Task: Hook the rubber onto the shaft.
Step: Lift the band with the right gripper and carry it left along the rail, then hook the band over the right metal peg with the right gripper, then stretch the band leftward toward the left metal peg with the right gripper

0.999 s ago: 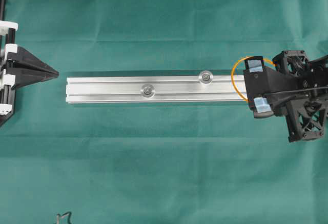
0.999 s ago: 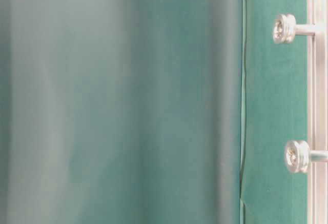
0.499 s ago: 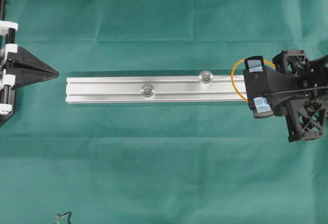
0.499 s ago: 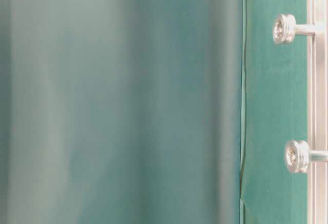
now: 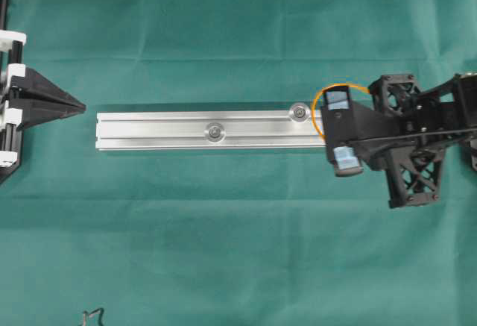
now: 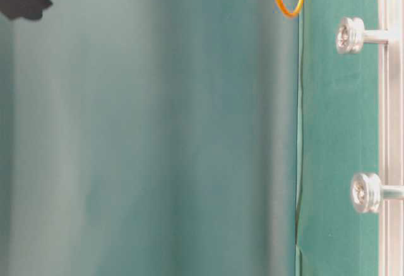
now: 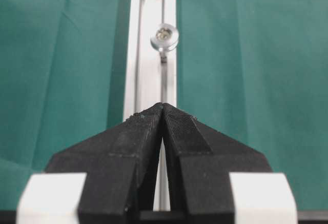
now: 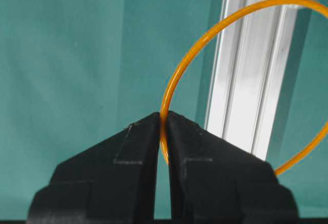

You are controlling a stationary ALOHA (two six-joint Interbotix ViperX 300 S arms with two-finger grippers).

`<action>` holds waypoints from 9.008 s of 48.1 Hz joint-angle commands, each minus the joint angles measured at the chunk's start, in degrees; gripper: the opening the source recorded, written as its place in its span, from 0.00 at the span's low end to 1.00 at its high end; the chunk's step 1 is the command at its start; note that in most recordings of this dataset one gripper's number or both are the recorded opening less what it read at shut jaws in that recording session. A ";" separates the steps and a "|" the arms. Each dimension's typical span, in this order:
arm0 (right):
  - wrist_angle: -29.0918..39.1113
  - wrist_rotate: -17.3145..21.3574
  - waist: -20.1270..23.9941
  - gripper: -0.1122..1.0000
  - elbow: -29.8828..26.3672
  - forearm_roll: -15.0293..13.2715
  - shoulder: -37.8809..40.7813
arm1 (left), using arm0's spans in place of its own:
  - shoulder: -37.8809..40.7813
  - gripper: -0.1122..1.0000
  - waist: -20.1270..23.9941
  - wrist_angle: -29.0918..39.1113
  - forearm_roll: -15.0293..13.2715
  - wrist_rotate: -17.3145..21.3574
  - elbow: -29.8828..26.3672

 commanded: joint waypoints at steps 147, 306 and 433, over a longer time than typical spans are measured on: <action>-6.68 0.09 -1.32 0.17 -9.05 -0.44 12.66 | 0.53 0.10 0.09 -0.26 0.09 0.00 -1.41; -23.99 38.58 5.10 0.17 -9.23 -1.32 14.15 | 0.53 0.10 0.00 -0.26 0.09 0.00 -1.32; -30.32 46.67 -6.15 0.17 -18.54 -1.41 22.85 | 0.53 0.10 0.00 -0.26 0.09 -0.09 -1.23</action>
